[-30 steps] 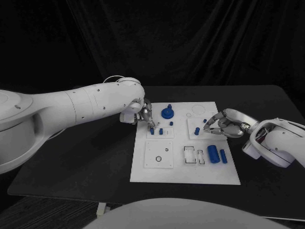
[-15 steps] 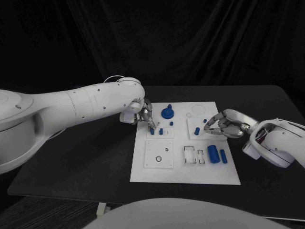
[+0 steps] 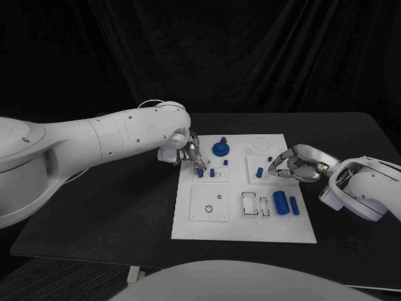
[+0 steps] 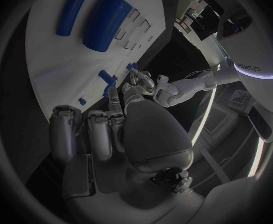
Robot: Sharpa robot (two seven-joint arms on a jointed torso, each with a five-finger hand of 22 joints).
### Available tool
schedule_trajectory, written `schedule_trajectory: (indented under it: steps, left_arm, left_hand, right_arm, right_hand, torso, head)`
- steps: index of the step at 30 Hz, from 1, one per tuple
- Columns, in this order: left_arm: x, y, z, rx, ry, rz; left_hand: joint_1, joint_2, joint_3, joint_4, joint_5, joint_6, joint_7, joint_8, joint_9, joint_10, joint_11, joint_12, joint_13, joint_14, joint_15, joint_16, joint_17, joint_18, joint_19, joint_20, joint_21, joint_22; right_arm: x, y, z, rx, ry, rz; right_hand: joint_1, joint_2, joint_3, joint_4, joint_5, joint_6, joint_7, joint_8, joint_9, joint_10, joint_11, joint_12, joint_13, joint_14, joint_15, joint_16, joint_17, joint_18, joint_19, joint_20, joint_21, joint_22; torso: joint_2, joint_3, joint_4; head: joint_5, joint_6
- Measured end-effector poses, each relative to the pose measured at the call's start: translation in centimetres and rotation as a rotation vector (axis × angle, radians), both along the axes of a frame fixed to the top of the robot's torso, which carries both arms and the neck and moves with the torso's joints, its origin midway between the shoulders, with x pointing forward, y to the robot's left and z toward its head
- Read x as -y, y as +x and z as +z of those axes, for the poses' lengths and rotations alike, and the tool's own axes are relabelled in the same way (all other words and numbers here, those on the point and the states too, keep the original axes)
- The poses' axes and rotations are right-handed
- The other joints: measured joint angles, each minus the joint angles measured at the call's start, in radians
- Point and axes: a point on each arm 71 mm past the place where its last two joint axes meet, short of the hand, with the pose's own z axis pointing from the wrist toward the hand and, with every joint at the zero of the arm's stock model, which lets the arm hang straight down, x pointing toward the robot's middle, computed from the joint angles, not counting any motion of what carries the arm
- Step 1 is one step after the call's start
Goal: Assemble the parts on the task board
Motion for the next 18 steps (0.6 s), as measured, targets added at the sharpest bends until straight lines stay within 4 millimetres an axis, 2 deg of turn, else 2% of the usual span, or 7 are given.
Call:
schedule_trajectory:
  steps: [2,7,10,18]
  left_arm:
    - [-0.01,-0.02,-0.03,-0.003,0.001,0.002]
    - [-0.05,-0.04,-0.05,-0.007,0.002,0.008]
    - [-0.08,-0.06,-0.08,-0.009,0.002,0.01]
    - [-0.11,-0.09,-0.1,-0.011,-0.001,0.013]
  left_hand:
    - [-0.005,0.003,-0.001,0.001,-0.016,0.0,0.0,0.0,0.0,0.0,0.0,0.0,0.0,0.0,0.0,0.0,0.0,0.0,0.0,0.0,0.0,0.0]
    - [-0.019,0.008,-0.001,0.001,-0.022,-0.012,0.012,-0.015,-0.006,0.0,0.0,0.0,0.0,0.0,0.0,0.0,0.0,0.0,0.0,0.0,0.0,0.0]
    - [-0.032,0.01,-0.001,0.001,-0.031,-0.017,0.016,-0.022,-0.01,0.001,0.008,0.0,0.0,0.0,0.0,0.0,0.0,0.0,0.0,0.0,0.0,0.0]
    - [-0.033,0.009,-0.004,0.004,-0.024,-0.015,0.015,-0.018,-0.003,0.001,0.008,0.0,0.0,0.0,0.0,0.0,0.0,0.0,0.0,0.0,0.0,0.0]
  right_arm:
    - [0.0,0.0,-0.02,-0.001,-0.001,0.0]
    - [0.0,0.0,-0.07,-0.005,-0.002,0.001]
    - [-0.01,0.0,-0.1,-0.006,-0.003,0.001]
    - [-0.01,0.01,-0.16,-0.012,-0.006,0.002]
  right_hand:
    - [0.001,0.001,0.0,0.0,0.001,0.0,0.0,0.0,0.0,-0.002,0.002,0.0,0.006,0.0,0.0,0.0,0.0,0.0,0.0,0.0,0.0,0.0]
    - [0.003,0.003,0.0,0.0,0.007,0.0,0.0,0.0,0.0,-0.002,0.002,0.0,0.02,0.0,0.0,0.0,0.0,0.0,0.0,0.0,0.0,0.0]
    - [0.004,0.004,0.0,0.0,0.007,0.0,0.0,0.0,0.0,-0.002,0.002,0.0,0.02,0.001,0.001,0.0,0.0,0.0,0.0,0.0,0.0,0.0]
    - [0.005,0.005,0.003,-0.003,0.011,0.0,0.0,0.0,0.0,-0.001,0.001,0.002,0.02,0.001,0.001,0.0,0.0,0.0,0.0,0.0,-0.004,0.0]
  torso:
    - [0.0,0.0,0.0]
    - [0.0,0.0,0.0]
    - [0.0,0.0,0.0]
    - [0.0,0.0,0.0]
  head:
    - [0.0,0.0]
    - [0.0,0.0]
    - [0.001,0.0]
    - [0.003,0.0]
